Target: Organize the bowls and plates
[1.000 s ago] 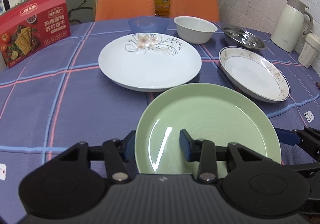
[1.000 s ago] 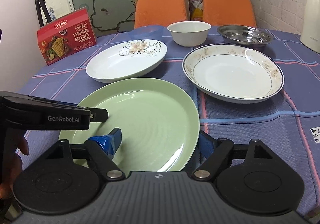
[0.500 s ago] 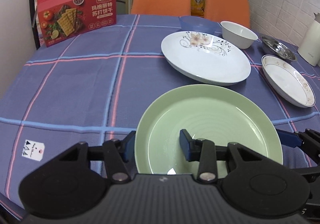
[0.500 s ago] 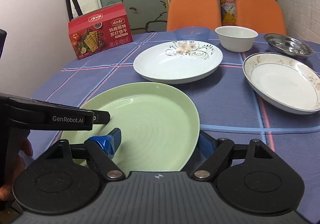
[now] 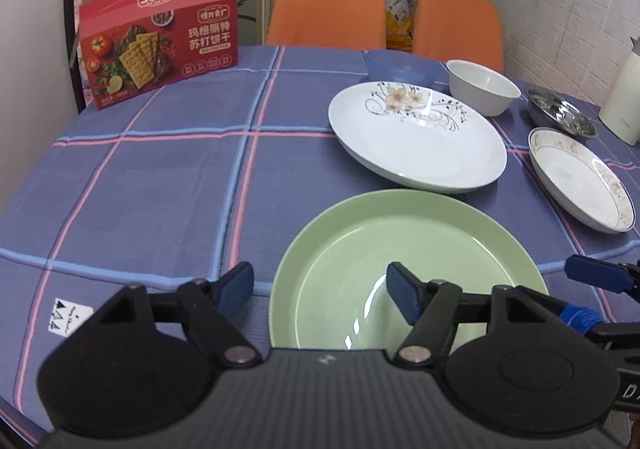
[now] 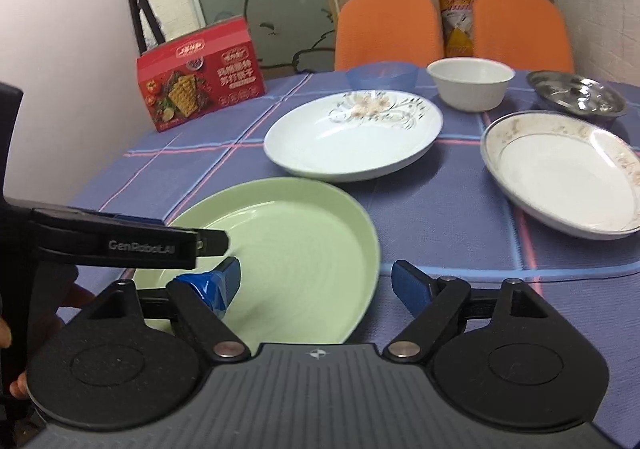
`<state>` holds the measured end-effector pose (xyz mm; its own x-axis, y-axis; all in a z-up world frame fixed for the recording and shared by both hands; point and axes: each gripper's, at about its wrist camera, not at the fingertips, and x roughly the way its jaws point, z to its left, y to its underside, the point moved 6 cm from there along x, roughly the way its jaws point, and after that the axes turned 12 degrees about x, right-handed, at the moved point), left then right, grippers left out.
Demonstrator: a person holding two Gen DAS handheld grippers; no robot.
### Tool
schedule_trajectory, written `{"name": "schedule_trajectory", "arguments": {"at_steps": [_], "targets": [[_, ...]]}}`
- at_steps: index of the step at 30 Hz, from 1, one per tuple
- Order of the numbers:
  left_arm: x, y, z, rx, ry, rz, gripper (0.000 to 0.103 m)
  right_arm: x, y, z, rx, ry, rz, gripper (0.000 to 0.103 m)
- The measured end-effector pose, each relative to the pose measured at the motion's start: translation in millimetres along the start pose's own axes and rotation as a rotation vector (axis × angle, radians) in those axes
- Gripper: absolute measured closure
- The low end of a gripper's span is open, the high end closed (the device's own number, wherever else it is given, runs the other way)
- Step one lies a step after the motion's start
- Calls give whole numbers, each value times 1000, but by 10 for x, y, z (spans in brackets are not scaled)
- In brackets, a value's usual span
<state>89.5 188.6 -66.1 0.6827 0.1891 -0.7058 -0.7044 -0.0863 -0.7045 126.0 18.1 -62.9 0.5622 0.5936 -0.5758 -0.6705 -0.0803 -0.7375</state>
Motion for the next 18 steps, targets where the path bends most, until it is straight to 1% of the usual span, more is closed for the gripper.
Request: {"name": "schedule_trajectory", "arguments": {"at_steps": [1, 3, 10, 18], "targets": [[-9, -17, 8, -7, 0, -3, 32, -46, -32, -39, 5, 15, -18, 33], [-18, -65, -5, -16, 6, -11, 23, -103, -72, -141, 26, 36, -34, 33], [-80, -317, -181, 35, 1, -68, 23, -175, -37, -407, 121, 64, -21, 32], [-78, -467, -228, 61, -8, -90, 23, -229, -167, -482, 151, 63, -47, 32]]}}
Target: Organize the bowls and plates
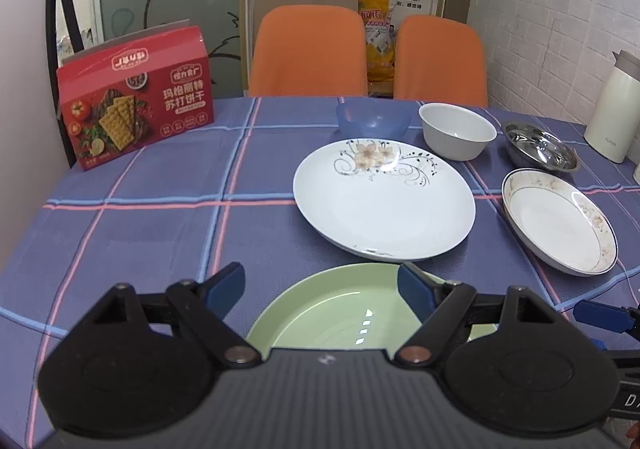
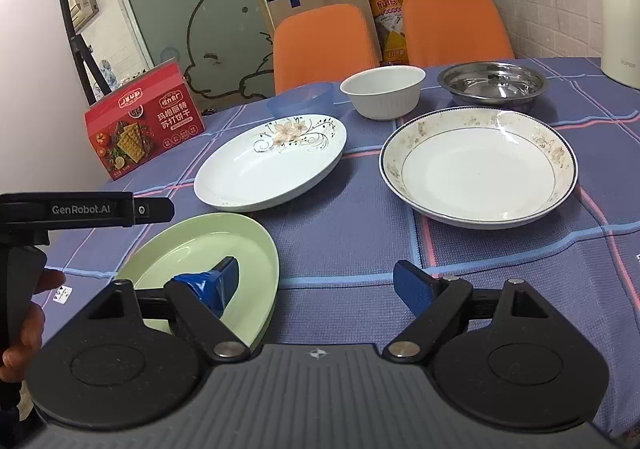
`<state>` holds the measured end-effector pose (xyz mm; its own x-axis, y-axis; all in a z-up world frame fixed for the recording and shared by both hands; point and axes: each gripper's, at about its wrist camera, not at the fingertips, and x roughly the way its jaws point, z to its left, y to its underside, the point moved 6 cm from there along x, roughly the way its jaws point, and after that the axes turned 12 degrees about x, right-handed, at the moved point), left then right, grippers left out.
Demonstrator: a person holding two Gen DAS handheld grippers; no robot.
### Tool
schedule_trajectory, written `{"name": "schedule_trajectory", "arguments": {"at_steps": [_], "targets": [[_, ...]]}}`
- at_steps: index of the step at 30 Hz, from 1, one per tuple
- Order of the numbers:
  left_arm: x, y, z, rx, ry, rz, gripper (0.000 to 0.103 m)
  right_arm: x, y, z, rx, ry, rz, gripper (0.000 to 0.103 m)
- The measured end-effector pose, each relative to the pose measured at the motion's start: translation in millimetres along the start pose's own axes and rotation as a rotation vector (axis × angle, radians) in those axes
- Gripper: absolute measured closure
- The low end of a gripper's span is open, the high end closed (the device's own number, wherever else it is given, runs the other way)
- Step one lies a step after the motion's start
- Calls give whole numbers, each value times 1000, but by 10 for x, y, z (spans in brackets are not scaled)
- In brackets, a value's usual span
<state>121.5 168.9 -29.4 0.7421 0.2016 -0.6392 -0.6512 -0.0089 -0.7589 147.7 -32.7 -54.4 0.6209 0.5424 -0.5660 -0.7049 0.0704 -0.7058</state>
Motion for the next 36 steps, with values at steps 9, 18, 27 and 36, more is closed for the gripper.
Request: {"name": "schedule_trajectory", "arguments": {"at_steps": [9, 18, 27, 36], "targets": [[138, -106, 46, 14, -13, 5, 23, 143, -171, -14, 11, -26, 10, 31], [550, -482, 377, -33, 17, 33, 23, 596, -498, 142, -27, -58, 30, 31], [1051, -665, 470, -18, 38, 101, 22, 1049, -785, 295, -91, -47, 61, 31], [1453, -709, 443, -35, 101, 173, 23, 1497, -913, 215, -128, 33, 111, 31]]}}
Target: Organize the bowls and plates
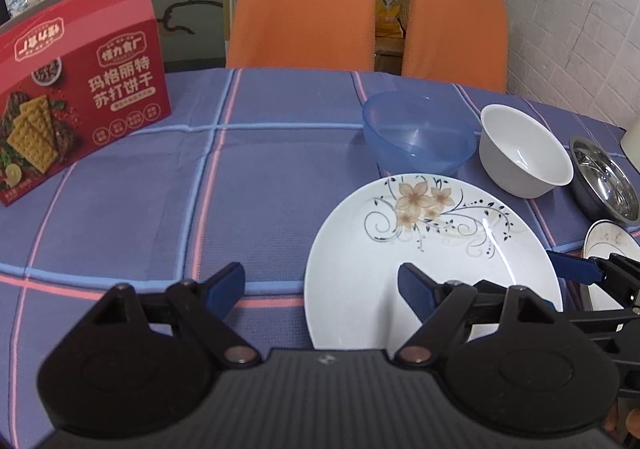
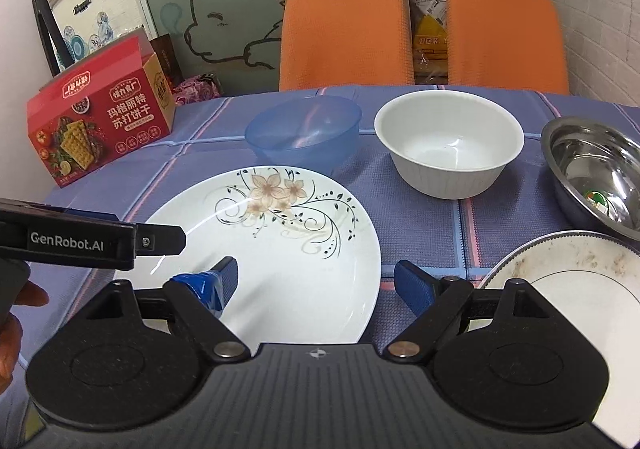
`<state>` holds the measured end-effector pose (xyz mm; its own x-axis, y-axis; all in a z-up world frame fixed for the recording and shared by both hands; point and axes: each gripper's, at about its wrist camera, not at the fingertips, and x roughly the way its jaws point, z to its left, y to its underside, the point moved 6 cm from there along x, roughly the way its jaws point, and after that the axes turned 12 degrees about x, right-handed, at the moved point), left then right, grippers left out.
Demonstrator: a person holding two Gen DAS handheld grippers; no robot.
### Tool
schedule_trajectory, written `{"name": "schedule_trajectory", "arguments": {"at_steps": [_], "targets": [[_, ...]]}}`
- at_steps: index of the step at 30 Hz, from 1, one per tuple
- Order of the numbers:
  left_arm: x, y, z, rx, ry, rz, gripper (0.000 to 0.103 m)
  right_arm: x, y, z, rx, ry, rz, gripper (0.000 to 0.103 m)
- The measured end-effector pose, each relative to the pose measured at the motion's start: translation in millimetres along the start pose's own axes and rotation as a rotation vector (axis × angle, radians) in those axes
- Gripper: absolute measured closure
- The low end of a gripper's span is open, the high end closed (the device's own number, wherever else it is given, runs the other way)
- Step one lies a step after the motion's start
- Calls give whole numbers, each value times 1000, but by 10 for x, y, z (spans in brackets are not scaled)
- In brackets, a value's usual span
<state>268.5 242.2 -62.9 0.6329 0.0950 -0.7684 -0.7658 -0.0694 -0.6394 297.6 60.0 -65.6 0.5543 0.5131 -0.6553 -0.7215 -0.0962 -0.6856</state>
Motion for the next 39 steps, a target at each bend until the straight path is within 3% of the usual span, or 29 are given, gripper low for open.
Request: {"name": "schedule_trajectory", "arguments": {"at_steps": [13, 28, 31, 33, 39], "targets": [[186, 59, -53, -1, 3, 30, 22, 120, 49, 27, -21, 8, 15, 30], [190, 54, -160, 39, 19, -7, 23, 144, 144, 168, -75, 22, -19, 27], [184, 65, -201, 54, 26, -26, 25, 144, 162, 173, -94, 17, -28, 26], [169, 62, -250, 71, 40, -42, 35, 135, 166, 165, -91, 4, -36, 26], [170, 36, -265, 41, 51, -29, 42, 127, 151, 174, -63, -11, -29, 26]]}}
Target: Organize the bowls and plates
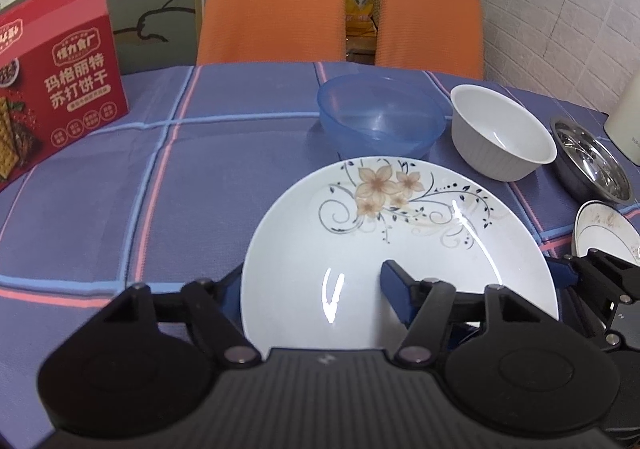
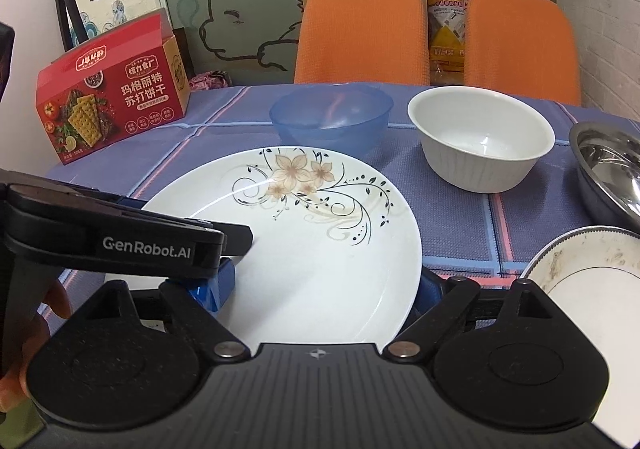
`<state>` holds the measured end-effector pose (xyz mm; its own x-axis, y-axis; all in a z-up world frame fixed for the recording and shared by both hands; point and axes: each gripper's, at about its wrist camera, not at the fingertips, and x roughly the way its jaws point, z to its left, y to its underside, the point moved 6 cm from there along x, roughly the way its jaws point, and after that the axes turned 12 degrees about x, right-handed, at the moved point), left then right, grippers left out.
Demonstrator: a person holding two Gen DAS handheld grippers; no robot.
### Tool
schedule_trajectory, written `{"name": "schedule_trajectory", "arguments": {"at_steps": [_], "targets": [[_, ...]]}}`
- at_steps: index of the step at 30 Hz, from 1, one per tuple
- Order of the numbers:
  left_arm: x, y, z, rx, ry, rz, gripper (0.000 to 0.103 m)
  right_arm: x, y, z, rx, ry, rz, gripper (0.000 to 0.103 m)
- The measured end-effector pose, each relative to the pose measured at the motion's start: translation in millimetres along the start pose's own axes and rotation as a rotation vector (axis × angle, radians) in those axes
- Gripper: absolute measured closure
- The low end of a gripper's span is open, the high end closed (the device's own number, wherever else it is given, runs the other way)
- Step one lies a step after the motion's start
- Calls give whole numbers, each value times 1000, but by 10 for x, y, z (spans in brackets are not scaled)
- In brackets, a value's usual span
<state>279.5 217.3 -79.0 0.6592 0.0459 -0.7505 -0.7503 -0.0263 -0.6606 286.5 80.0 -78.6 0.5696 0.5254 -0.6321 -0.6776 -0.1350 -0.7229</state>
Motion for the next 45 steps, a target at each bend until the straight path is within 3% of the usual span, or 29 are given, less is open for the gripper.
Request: {"name": "schedule_trajectory", "arguments": {"at_steps": [10, 19, 24, 35, 45], "targets": [[-141, -87, -3, -14, -10, -19, 43, -114, -37, 12, 69, -23, -27, 26], [-594, -46, -70, 0, -27, -59, 43, -442, -74, 134, 61, -34, -70, 26], [-944, 219, -159, 13, -45, -62, 43, -744, 88, 241, 69, -46, -74, 26], [-1388, 1069, -293, -29, -69, -22, 44, -1196, 787, 485, 77, -67, -22, 26], [-1321, 1266, -292, -30, -89, -25, 43, -1172, 1039, 480, 71, -90, -5, 26]]}}
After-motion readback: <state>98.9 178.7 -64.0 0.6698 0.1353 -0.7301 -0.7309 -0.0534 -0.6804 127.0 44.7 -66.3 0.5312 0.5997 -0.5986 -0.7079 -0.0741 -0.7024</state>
